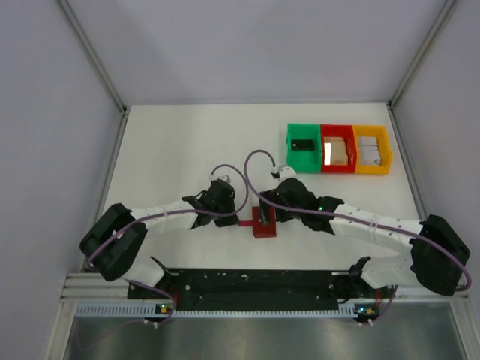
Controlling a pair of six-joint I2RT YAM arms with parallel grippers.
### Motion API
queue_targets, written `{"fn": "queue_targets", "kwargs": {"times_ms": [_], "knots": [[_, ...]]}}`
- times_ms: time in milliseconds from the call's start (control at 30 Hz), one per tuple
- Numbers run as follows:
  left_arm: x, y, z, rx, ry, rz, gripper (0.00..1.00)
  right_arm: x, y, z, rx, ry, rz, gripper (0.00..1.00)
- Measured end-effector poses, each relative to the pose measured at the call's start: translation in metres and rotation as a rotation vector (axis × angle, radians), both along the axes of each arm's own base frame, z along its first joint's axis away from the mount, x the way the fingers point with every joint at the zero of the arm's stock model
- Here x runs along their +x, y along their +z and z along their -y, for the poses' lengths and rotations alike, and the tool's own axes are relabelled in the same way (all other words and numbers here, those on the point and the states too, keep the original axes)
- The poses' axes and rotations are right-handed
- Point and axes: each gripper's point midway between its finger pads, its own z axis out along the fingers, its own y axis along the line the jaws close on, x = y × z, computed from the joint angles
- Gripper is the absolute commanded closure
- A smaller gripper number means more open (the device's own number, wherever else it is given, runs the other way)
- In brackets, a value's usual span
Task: Take the credit cards out of the card holder
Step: Open the card holder at the center of the board.
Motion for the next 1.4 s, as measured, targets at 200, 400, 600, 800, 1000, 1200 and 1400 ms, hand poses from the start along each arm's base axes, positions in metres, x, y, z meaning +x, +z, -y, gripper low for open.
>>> {"fn": "queue_targets", "kwargs": {"times_ms": [200, 400, 600, 800, 1000, 1200, 1400], "knots": [[0.001, 0.0, 0.006, -0.088, 0.003, -0.014, 1.0, -0.018, -0.003, -0.032, -0.178, 0.13, 0.086, 0.01], [-0.002, -0.001, 0.009, -0.128, -0.012, -0.023, 1.0, -0.026, -0.031, -0.044, -0.374, 0.194, 0.122, 0.02], [-0.002, -0.001, 0.009, -0.145, -0.013, -0.032, 1.0, -0.024, -0.035, -0.044, -0.48, 0.197, 0.173, 0.03], [-0.002, -0.001, 0.008, -0.15, -0.011, -0.038, 1.0, -0.017, -0.035, -0.033, -0.541, 0.165, 0.204, 0.03], [-0.002, -0.001, 0.008, -0.153, -0.012, -0.045, 1.0, -0.015, -0.038, -0.033, -0.56, 0.159, 0.202, 0.02], [-0.002, -0.001, 0.007, -0.155, -0.01, -0.048, 1.0, -0.015, -0.037, -0.034, -0.565, 0.163, 0.196, 0.01], [-0.002, -0.001, 0.005, -0.153, -0.005, -0.052, 1.0, -0.015, -0.039, -0.038, -0.559, 0.161, 0.187, 0.02]]}}
